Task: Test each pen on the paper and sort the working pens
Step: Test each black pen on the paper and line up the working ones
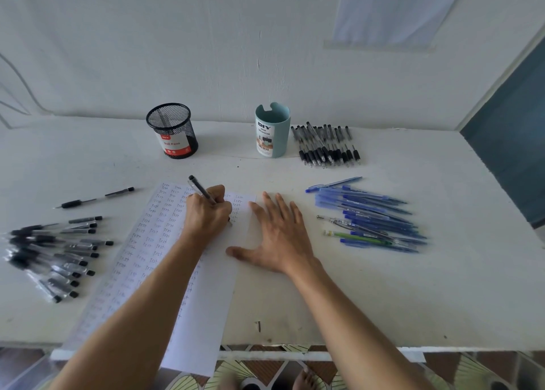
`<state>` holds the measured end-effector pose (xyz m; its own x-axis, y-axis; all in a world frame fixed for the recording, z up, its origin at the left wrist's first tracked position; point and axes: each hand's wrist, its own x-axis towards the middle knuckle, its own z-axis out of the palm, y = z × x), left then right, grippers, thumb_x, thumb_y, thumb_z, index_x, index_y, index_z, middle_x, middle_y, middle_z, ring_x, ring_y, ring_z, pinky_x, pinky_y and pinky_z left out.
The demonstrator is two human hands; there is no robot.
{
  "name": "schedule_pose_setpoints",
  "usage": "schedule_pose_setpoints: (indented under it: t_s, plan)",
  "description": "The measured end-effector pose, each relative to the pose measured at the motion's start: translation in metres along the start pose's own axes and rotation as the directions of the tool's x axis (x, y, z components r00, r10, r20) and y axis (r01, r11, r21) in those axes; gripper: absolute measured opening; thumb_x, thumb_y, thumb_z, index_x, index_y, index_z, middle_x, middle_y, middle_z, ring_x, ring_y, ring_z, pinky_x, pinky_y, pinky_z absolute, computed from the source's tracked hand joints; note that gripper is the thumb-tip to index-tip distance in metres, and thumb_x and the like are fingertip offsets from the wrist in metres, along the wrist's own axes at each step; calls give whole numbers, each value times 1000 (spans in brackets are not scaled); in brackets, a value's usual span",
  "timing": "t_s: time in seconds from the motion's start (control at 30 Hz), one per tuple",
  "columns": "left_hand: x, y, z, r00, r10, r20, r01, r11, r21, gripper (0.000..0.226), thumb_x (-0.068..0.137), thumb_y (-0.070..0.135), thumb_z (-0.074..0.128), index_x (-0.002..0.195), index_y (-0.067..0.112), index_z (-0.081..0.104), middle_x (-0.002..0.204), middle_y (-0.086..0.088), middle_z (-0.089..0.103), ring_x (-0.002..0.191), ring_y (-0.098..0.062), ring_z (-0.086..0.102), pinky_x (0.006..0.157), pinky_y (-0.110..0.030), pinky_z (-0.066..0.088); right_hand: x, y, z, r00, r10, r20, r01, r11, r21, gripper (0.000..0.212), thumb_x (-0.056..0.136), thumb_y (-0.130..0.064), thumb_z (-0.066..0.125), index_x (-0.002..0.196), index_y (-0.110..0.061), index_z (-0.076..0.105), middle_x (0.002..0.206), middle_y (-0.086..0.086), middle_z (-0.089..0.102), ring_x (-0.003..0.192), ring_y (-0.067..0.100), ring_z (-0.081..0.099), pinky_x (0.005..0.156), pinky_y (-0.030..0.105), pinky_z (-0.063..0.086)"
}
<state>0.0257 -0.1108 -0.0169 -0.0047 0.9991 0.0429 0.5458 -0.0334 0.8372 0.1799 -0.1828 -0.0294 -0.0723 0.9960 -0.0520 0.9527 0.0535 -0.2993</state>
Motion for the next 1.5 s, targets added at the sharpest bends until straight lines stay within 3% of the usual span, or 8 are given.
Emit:
schedule_pose_setpoints:
  t_s: [0.37,0.5,0.63,0.8,1.0,1.2,1.37,1.5]
  plan:
    - [2,1,-2,999,-50,0,50,998,-43,36,68,-10,51,57,15,29,57,-5,30,55,-20,34,48,-27,24,1,1,0,1000,5,2,-5,1000,1,111,69,-92,44,156,-30,15,167,2,0,153,23,-7,123,47,-5]
    - [10,-3,-13,990,-141,2,126,881,-457,26,83,-10,54,70,11,43,55,-8,41,43,-18,39,41,-22,27,1,2,-1,1000,2,22,-2,1000,-3,112,69,-93,43,157,-30,13,167,2,-2,153,23,-8,123,48,-5]
    - [10,-1,-15,988,-149,33,136,761,-634,23,108,33,40,101,13,48,45,2,36,33,-13,30,37,-19,24,1,3,0,1000,1,28,-2,1000,7,114,69,-94,41,157,-29,12,168,3,-3,153,23,-9,123,48,-5]
    - [12,-8,-15,998,-33,52,54,869,-492,43,109,43,30,101,11,57,42,-3,44,30,-15,34,36,-21,27,1,2,0,999,7,42,-7,1000,3,114,69,-95,40,158,-30,10,167,1,-4,153,22,-10,123,48,-5]
    - [19,0,-14,991,-91,102,119,942,-312,45,107,42,38,88,9,61,48,-2,52,41,-19,41,42,-25,32,1,2,-2,999,12,51,-11,1000,-8,113,69,-95,39,158,-31,9,167,1,-6,153,22,-11,123,48,-6]
    - [24,13,-4,983,-85,165,23,938,346,31,94,40,64,108,13,62,97,-8,62,77,-18,54,56,-28,38,3,3,-1,998,20,67,-20,1000,3,110,69,-94,42,157,-36,10,167,-2,-7,153,20,-12,123,47,-8]
    - [17,17,-8,975,-31,218,-74,888,453,38,94,49,60,111,16,55,89,-4,55,79,-22,58,58,-32,41,3,3,1,998,11,68,-11,1000,-1,108,70,-93,40,157,-37,9,167,-2,-7,153,20,-12,123,47,-9]
    - [17,5,-23,998,25,52,-46,891,451,27,100,41,49,111,18,58,92,-5,68,87,-25,62,66,-33,42,3,4,-1,1000,9,30,-10,999,38,88,83,-85,25,156,-36,17,167,-1,0,153,20,-7,123,46,-6]
